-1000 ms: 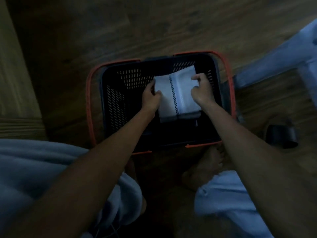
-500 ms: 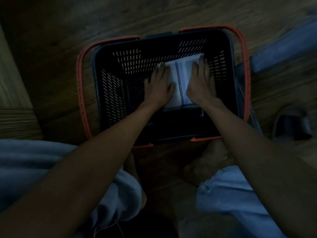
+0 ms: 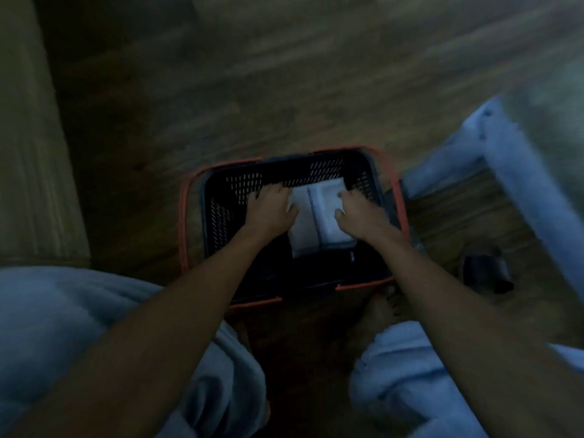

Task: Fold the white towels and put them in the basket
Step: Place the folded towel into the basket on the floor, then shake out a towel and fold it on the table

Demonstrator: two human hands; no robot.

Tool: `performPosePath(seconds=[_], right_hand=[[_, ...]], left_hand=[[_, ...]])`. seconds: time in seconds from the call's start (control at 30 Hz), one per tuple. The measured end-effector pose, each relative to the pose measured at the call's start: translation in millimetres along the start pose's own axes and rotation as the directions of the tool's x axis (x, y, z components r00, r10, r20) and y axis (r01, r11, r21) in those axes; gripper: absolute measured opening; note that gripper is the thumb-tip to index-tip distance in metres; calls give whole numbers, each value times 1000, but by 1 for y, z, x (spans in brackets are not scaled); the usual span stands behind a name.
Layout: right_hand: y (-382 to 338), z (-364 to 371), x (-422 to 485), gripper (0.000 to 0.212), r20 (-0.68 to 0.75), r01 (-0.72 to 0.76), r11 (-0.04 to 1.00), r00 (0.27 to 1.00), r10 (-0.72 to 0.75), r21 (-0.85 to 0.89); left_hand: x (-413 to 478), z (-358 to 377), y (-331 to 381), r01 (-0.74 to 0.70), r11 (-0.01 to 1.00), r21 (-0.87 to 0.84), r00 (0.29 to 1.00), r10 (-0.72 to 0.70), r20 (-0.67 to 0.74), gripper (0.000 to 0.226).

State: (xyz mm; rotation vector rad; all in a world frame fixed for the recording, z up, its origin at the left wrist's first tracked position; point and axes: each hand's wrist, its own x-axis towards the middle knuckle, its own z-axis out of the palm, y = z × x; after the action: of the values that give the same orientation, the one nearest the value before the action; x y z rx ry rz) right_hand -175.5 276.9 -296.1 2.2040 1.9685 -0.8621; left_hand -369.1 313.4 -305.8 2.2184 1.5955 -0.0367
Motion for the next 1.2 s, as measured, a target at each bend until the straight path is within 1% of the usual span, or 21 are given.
performPosePath(seconds=[0.03, 0.1, 0.13, 0.2, 0.3, 0.37, 0.43, 0.53, 0.63, 0.73, 0.8, 0.87, 0.93, 1.07, 1.17, 1.2], right_hand=[[-4, -18, -13, 42, -29, 13, 1000, 999, -14, -25], [-13, -57, -39, 34, -153, 25, 997, 988, -36, -75], [-18, -77, -52, 31, -226, 28, 997, 973, -45, -77], [-28, -116, -80, 26, -324, 14, 998, 945, -31, -55], [-39, -169, -130, 26, -429, -33, 996, 904, -5, -83], [-40, -197, -167, 26, -473, -38, 996, 881, -6, -83], [-38, -216, -206, 26, -515, -65, 994, 857, 12, -85], [-27, -228, -257, 25, -613, -140, 986, 788, 56, -90], [-3, -230, -307, 26, -653, -240, 969, 744, 143, -61], [30, -226, -357, 22, -669, -366, 930, 689, 278, 10], [56, -218, -392, 20, -674, -419, 906, 651, 349, 64], [84, -205, -425, 21, -676, -472, 874, 607, 419, 117], [110, -192, -459, 23, -663, -541, 825, 559, 498, 163], [154, -159, -532, 24, -624, -655, 703, 434, 650, 276], [178, -127, -585, 26, -601, -721, 605, 329, 728, 338], [185, -117, -601, 27, -591, -744, 568, 293, 752, 353]], left_hand=[[-6, -21, 4, -26, 1000, -4, 999, 26, -21, 38], [-19, -66, 18, -72, 997, 7, 994, 72, -88, 35], [-26, -88, 26, -90, 996, 20, 987, 92, -131, 33], [-40, -130, 44, -117, 991, 66, 969, 128, -210, 30], [-67, -186, 78, -141, 979, 146, 939, 179, -294, 31], [-88, -216, 100, -183, 969, 164, 913, 229, -338, 29], [-105, -236, 122, -241, 955, 174, 887, 289, -359, 29], [-122, -248, 153, -308, 932, 190, 860, 358, -364, 32], [-144, -248, 196, -413, 880, 233, 828, 470, -305, 30], [-166, -242, 248, -531, 776, 340, 769, 610, -192, 29], [-175, -235, 285, -600, 735, 316, 740, 660, -130, 30], [-185, -223, 322, -651, 696, 303, 710, 700, -80, 36], [-197, -204, 359, -711, 632, 310, 656, 754, -34, 40], [-237, -159, 432, -821, 494, 285, 529, 847, 58, 36], [-270, -125, 481, -895, 362, 260, 407, 902, 145, 31], [-279, -114, 496, -913, 332, 238, 376, 910, 173, 30]])
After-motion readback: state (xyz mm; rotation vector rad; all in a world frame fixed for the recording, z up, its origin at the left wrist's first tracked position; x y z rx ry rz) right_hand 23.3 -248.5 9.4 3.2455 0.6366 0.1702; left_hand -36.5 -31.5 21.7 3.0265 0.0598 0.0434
